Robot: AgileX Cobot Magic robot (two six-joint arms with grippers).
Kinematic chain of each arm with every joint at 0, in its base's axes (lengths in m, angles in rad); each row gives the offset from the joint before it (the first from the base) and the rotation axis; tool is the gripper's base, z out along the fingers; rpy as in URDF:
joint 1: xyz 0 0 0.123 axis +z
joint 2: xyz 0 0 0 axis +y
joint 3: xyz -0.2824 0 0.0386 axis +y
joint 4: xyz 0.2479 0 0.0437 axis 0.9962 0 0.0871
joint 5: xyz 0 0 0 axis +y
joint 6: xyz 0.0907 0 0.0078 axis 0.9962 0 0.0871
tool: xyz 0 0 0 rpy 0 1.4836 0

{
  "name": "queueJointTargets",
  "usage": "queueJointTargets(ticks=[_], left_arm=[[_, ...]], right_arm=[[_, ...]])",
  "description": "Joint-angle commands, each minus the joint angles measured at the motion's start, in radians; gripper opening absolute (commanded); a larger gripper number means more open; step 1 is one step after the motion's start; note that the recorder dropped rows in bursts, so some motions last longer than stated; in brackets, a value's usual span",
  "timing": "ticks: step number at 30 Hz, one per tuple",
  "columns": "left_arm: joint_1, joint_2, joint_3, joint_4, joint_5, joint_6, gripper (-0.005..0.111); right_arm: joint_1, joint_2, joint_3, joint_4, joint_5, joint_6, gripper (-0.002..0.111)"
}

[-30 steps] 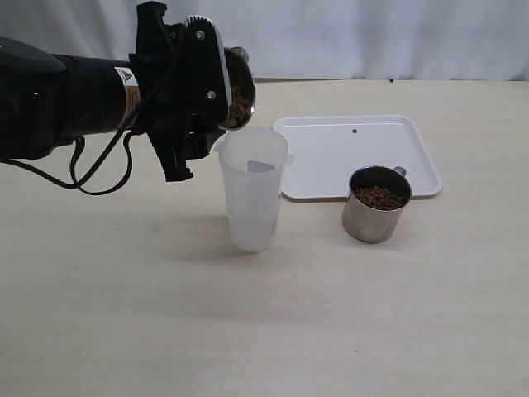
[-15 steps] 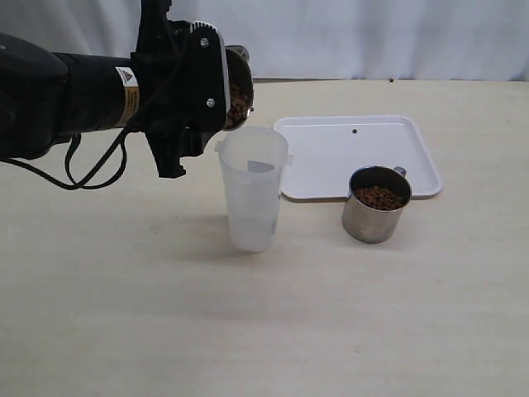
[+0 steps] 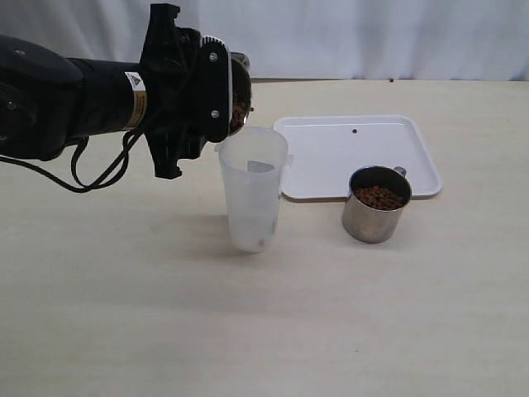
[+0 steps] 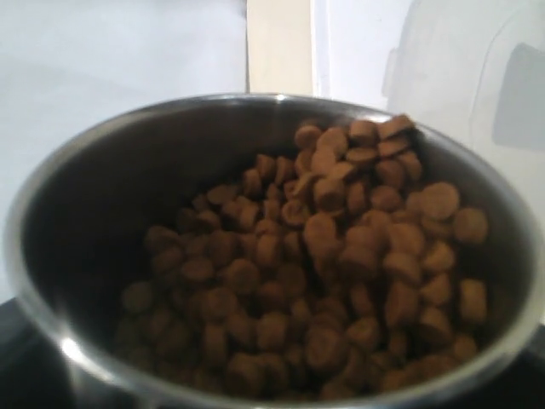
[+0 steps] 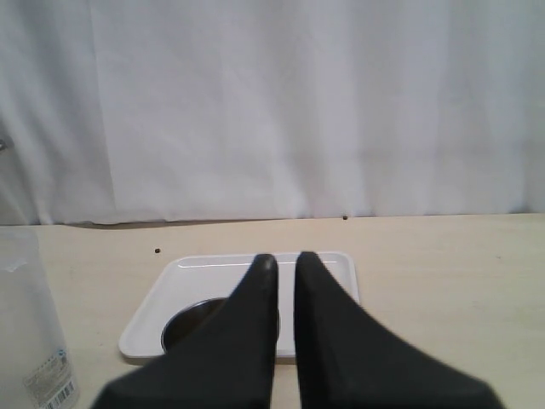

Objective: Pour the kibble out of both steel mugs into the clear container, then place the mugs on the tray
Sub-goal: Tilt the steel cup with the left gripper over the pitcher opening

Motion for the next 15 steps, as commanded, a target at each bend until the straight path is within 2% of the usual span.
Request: queueJointTargets(ticks=[1, 15], left_arm=[[-0.003, -0.005, -0.012, -0.003, 0.017, 0.036, 0.0], [-0.003, -0.005, -0.062, -0.003, 0.0, 0.047, 0.0]], right_arm=[[0.004, -0.004, 0.004, 0.003, -0.004, 0.0, 0.005], [0.004, -0.004, 0.004, 0.003, -0.004, 0.0, 0.005]])
